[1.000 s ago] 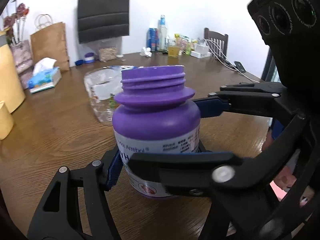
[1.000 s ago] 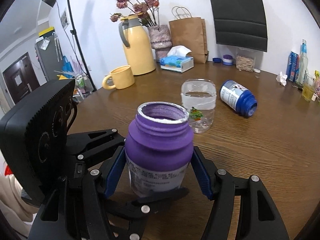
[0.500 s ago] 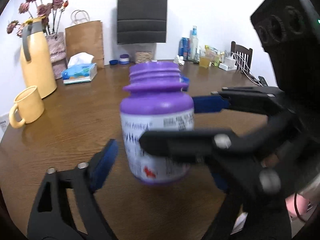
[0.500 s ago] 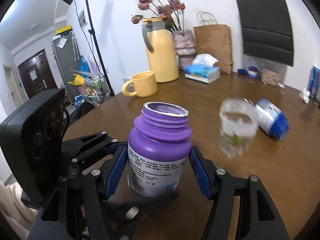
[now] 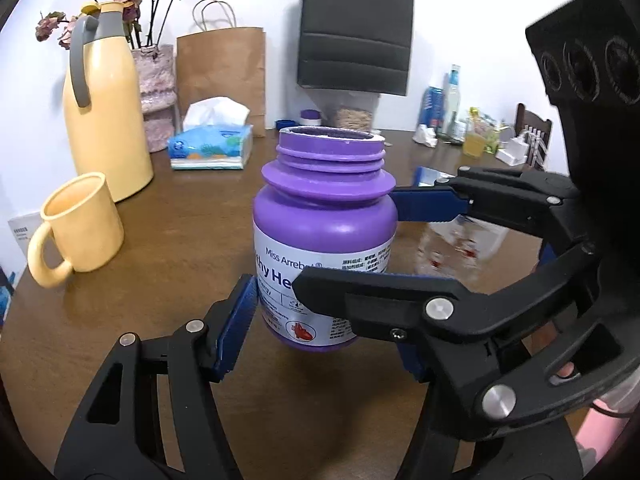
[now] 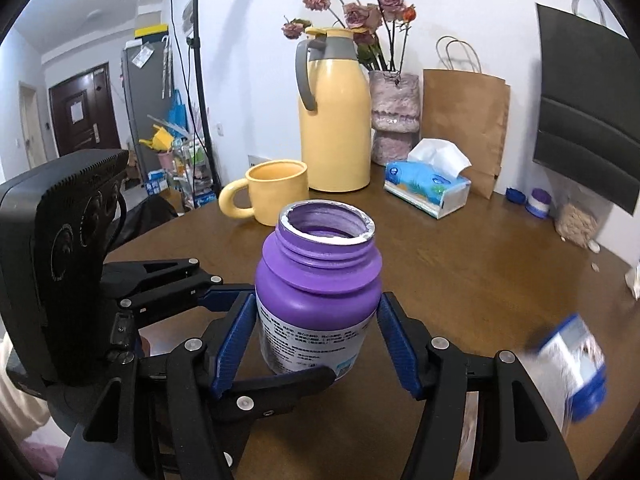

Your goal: Flip cup upright

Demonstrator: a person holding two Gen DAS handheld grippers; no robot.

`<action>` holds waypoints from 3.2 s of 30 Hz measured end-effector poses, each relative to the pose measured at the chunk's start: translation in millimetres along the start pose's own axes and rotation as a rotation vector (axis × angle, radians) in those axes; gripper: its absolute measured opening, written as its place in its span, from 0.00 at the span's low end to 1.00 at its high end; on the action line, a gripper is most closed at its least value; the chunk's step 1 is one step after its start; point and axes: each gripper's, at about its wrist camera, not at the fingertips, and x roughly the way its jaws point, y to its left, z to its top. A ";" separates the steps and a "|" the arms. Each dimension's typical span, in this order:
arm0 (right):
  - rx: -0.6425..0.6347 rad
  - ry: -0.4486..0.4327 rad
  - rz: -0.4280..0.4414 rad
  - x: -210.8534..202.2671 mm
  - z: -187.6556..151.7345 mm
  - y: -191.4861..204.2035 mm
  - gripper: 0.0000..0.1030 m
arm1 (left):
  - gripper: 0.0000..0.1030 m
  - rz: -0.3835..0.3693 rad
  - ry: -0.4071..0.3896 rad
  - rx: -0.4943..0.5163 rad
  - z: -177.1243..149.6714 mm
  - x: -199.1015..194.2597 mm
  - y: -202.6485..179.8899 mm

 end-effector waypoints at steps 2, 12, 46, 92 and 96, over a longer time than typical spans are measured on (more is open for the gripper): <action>-0.015 -0.001 -0.010 3.8 7.2 -1.0 0.65 | 0.58 0.035 0.014 -0.002 5.6 3.9 2.4; -0.069 0.013 0.009 36.5 10.4 2.2 0.65 | 0.57 0.081 0.064 -0.084 2.7 34.1 26.5; -0.160 -0.096 -0.079 14.5 23.8 13.6 0.65 | 0.58 0.118 0.014 -0.119 13.5 19.2 28.1; 0.304 -0.056 -0.320 -207.8 -168.3 34.4 0.68 | 1.00 0.173 -0.037 -0.053 -92.3 -118.2 -127.2; 0.310 -0.035 -0.342 -211.6 -174.6 31.0 0.68 | 1.00 0.149 -0.040 -0.095 -96.5 -121.2 -121.6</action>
